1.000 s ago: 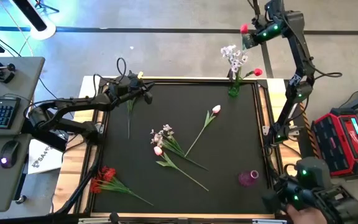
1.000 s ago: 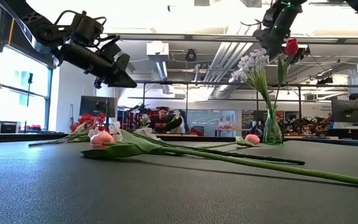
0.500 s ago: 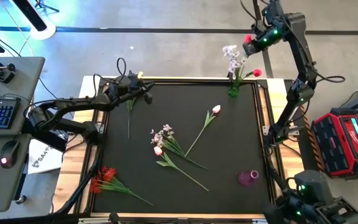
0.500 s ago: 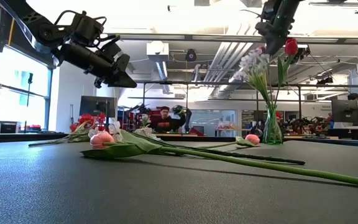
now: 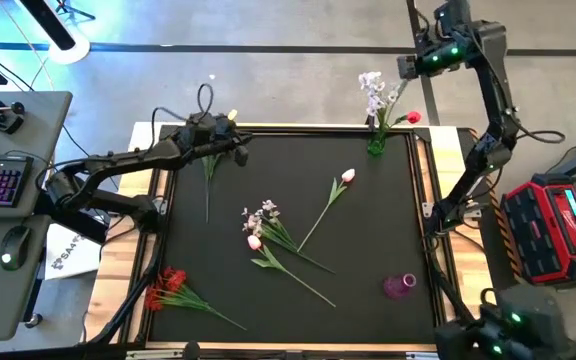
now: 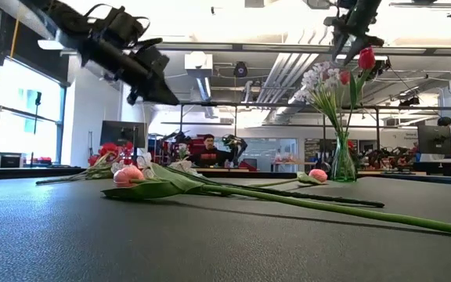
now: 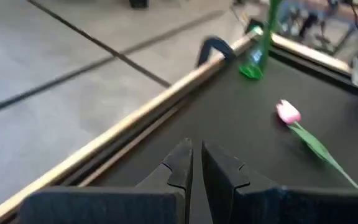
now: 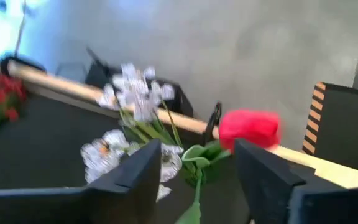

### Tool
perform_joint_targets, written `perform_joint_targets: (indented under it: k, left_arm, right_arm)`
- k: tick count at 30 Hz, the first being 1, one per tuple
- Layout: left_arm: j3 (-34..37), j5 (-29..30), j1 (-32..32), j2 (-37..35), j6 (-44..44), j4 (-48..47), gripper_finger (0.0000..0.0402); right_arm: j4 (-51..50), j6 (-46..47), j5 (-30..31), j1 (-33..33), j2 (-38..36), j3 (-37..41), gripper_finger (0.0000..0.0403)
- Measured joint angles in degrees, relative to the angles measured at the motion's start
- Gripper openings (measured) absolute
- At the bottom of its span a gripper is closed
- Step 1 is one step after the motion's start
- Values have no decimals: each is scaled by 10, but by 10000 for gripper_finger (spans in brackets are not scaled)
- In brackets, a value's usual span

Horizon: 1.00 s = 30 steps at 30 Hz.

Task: Sort flowers into vase by color
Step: Put the white flowers into the green vase

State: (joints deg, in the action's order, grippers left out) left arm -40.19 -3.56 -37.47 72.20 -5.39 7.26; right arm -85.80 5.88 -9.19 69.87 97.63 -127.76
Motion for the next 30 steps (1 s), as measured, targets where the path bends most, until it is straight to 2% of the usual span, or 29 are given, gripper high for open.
perform_joint_targets:
  k: [3, 6, 11, 17, 18, 24, 30]
  left_arm:
    - [-56, -9, 11, 0, 36, -113, 21]
    - [-87, -26, 24, 0, 58, -184, 21]
    - [-94, -124, 47, 0, 85, -216, 24]
    - [-94, -139, 109, 0, 87, -265, 52]
    - [-93, -135, 122, 0, 85, -267, 57]
    - [-101, -13, 207, -2, 28, -257, 64]
    - [-131, 97, 303, -3, -83, -253, 65]
  right_arm:
    - [19, 43, 18, -3, -22, 0, 214]
    - [41, 67, 31, -27, -47, 0, 225]
    - [84, 76, -3, -82, -79, 0, 224]
    - [86, 111, -33, -185, -115, -1, 209]
    - [85, 111, -35, -208, -116, -1, 206]
    - [82, 82, -82, -308, -104, 0, 193]
    - [55, 97, -77, -389, -69, 0, 188]
